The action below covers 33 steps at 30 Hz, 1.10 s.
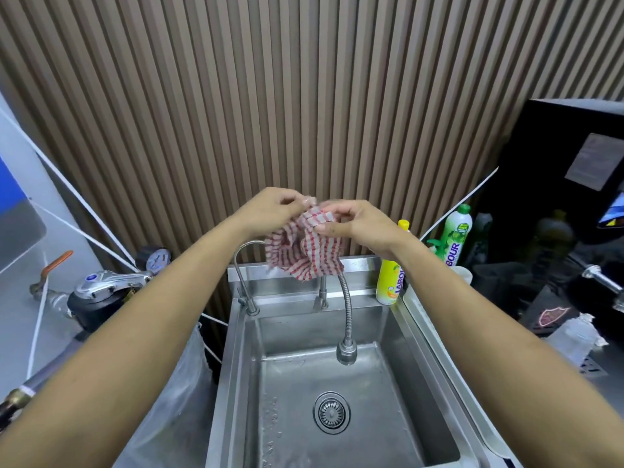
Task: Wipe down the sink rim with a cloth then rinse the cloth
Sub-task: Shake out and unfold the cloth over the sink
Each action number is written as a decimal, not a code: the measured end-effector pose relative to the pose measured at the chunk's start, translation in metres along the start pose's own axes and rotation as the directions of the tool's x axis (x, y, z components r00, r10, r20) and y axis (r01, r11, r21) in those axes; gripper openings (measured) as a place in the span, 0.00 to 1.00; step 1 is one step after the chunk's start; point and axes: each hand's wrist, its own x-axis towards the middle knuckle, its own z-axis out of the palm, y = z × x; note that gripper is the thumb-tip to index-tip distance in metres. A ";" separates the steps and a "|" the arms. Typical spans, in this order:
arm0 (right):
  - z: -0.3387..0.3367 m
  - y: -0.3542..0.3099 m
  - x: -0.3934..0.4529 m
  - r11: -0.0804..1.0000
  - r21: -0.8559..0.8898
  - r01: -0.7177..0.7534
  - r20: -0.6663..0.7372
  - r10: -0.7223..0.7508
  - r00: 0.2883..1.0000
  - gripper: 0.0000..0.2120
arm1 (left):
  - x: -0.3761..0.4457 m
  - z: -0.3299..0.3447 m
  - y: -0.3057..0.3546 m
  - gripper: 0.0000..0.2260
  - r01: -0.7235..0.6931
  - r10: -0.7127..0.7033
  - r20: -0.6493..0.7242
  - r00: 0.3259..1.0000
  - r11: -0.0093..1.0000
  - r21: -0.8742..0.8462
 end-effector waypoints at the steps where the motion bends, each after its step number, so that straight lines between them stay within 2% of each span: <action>1: 0.002 -0.001 0.001 1.000 -0.012 0.014 -0.028 -0.015 1.000 0.09 | -0.002 0.004 0.007 0.22 0.032 -0.027 0.079 0.996 0.998 -0.062; 3: 0.002 0.000 -0.001 1.000 -0.004 0.023 -0.076 -0.023 0.997 0.08 | -0.002 0.012 0.016 0.28 0.068 -0.042 0.221 0.974 0.991 -0.112; 7: -0.003 0.015 -0.021 0.998 0.047 -0.039 -0.154 0.046 0.987 0.08 | 0.005 0.027 0.011 0.21 -0.077 0.103 0.366 0.925 0.993 -0.085; 10: -0.011 0.028 -0.047 0.994 0.069 -0.086 -0.262 0.101 0.960 0.09 | 0.014 0.048 -0.002 0.20 -0.143 0.182 0.397 0.900 0.982 -0.126; 13: -0.022 0.039 -0.082 0.980 0.052 -0.193 -0.372 0.199 0.907 0.10 | 0.021 0.086 -0.008 0.12 -0.270 0.313 0.422 0.851 0.950 -0.159; 15: -0.027 0.047 -0.108 0.962 0.023 -0.271 -0.409 0.256 0.876 0.10 | 0.022 0.115 -0.007 0.08 -0.306 0.355 0.474 0.806 0.935 -0.179; 17: -0.031 0.053 -0.136 0.940 -0.025 -0.340 -0.467 0.290 0.835 0.10 | 0.024 0.148 0.000 0.08 -0.317 0.363 0.528 0.768 0.931 -0.179; 20: -0.038 0.062 -0.183 0.896 -0.111 -0.430 -0.531 0.312 0.788 0.09 | 0.024 0.203 0.015 0.14 -0.380 0.341 0.673 0.656 0.920 -0.096; 23: -0.049 0.068 -0.232 0.839 -0.174 -0.515 -0.595 0.327 0.734 0.08 | 0.021 0.256 0.039 0.08 -0.473 0.342 0.762 0.550 0.879 -0.054; 25: -0.063 0.076 -0.266 0.797 -0.175 -0.577 -0.651 0.347 0.676 0.08 | 0.017 0.289 0.056 0.09 -0.455 0.367 0.770 0.522 0.883 -0.113; 27: -0.078 0.085 -0.302 0.764 -0.146 -0.628 -0.696 0.372 0.614 0.08 | 0.010 0.319 0.070 0.17 -0.321 0.353 0.784 0.511 0.924 -0.207; 28: -0.085 0.090 -0.320 0.749 -0.122 -0.651 -0.711 0.392 0.583 0.08 | 0.005 0.335 0.077 0.18 -0.267 0.325 0.794 0.514 0.940 -0.212; 29: -0.092 0.095 -0.338 0.731 -0.097 -0.675 -0.721 0.416 0.554 0.09 | -0.001 0.351 0.083 0.16 -0.263 0.306 0.801 0.514 0.945 -0.192; 30: -0.098 0.100 -0.355 0.712 -0.076 -0.698 -0.728 0.439 0.527 0.09 | -0.006 0.367 0.088 0.15 -0.318 0.309 0.799 0.516 0.935 -0.156; 31: -0.105 0.107 -0.372 0.691 -0.056 -0.721 -0.730 0.465 0.502 0.09 | -0.013 0.385 0.094 0.14 -0.367 0.314 0.806 0.501 0.921 -0.131; 33: -0.116 0.122 -0.402 0.644 -0.011 -0.765 -0.719 0.526 0.453 0.07 | -0.028 0.417 0.100 0.13 -0.344 0.293 0.845 0.447 0.928 -0.140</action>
